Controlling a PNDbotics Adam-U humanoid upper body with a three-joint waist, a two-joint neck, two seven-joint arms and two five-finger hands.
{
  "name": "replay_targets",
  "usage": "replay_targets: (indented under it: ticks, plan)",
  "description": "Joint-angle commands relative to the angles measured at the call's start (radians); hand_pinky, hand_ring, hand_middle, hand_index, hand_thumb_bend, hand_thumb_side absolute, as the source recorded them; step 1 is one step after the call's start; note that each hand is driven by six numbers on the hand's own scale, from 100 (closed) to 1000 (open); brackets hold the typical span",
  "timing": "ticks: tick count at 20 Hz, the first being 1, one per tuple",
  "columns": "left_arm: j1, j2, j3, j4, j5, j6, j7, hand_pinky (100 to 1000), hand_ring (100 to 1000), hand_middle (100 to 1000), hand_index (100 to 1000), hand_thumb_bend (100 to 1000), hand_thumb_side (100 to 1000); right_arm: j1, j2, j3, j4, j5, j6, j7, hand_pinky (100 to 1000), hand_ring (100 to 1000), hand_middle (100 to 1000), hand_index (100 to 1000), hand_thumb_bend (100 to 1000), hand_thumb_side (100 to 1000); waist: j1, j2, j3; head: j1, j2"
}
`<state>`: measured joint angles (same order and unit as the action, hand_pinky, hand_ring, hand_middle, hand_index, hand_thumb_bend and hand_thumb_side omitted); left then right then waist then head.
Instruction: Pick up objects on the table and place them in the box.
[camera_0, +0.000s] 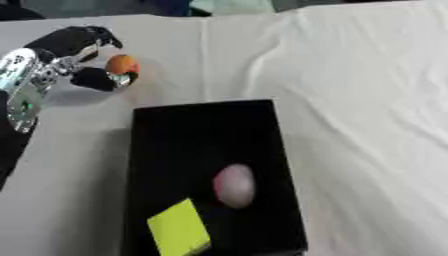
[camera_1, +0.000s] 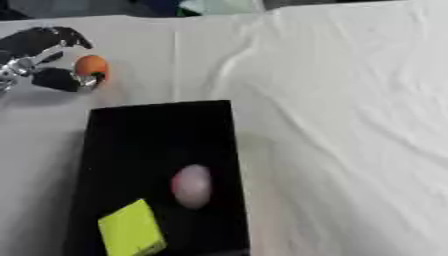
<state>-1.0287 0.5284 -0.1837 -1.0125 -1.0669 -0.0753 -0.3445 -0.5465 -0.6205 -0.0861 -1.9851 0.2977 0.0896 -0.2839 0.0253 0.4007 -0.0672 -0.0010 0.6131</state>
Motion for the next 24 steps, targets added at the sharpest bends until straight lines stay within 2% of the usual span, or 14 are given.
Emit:
replay_targets:
  ticks: [1,5,6,7,11,12,13,16,20,24]
  plan:
    - [-0.022,0.020,0.018,0.013,-0.051,0.012,0.019,781,857,866,888,277,554,-0.015,-0.014,-0.011,-0.015,-0.006,-0.003,0.001,879,654,603,811,100,1000,-0.003,-0.019,-0.001,0.006,-0.015]
    - [-0.020,0.010,0.030,0.038,-0.078,0.014,0.024,758,839,847,869,218,526,-0.014,-0.011,-0.013,-0.015,-0.006,-0.003,0.001,879,654,602,811,100,1000,-0.004,-0.017,-0.003,0.007,-0.017]
    - [-0.019,0.006,0.034,0.042,-0.073,0.013,0.027,727,810,818,840,125,517,-0.014,-0.010,-0.013,-0.015,-0.006,-0.003,0.001,879,654,602,810,100,1000,-0.004,-0.016,-0.004,0.008,-0.018]
    - [-0.018,0.003,0.038,0.045,-0.062,0.013,0.031,698,785,797,816,100,501,-0.013,-0.009,-0.014,-0.015,-0.006,-0.003,0.000,879,654,603,810,100,1000,-0.004,-0.016,-0.004,0.008,-0.017]
    - [-0.014,0.000,0.044,0.015,-0.007,0.009,0.052,637,736,765,774,100,494,-0.003,-0.010,-0.017,-0.015,-0.006,0.002,-0.002,880,653,602,811,100,1000,-0.006,-0.018,-0.001,0.006,-0.009]
    - [-0.014,0.002,0.041,-0.004,0.008,0.004,0.053,636,735,769,775,100,616,0.000,-0.010,-0.018,-0.015,-0.006,0.004,-0.003,880,653,602,810,100,1000,-0.007,-0.020,0.000,0.006,-0.006]
    - [-0.013,0.006,0.037,-0.026,0.023,0.000,0.051,636,735,769,775,100,491,0.003,-0.010,-0.019,-0.015,-0.006,0.004,-0.003,880,653,602,810,100,1000,-0.007,-0.021,0.002,0.006,-0.004]
    - [-0.016,0.023,0.022,-0.097,0.069,-0.009,0.032,636,734,768,772,100,446,0.007,-0.010,-0.019,-0.015,-0.006,0.006,-0.003,880,654,603,811,100,1000,-0.007,-0.028,0.007,0.003,0.003]
    - [-0.026,0.050,0.015,-0.182,0.125,0.025,0.001,637,733,768,771,100,388,0.010,-0.010,-0.018,-0.015,-0.004,0.007,0.002,880,655,603,812,100,1000,-0.005,-0.041,0.011,-0.001,0.008]
    - [-0.041,0.067,0.007,-0.252,0.150,0.040,-0.013,638,732,768,770,100,370,0.013,-0.011,-0.018,-0.015,-0.002,0.006,0.004,880,656,604,812,100,1000,-0.002,-0.055,0.018,-0.009,0.016]
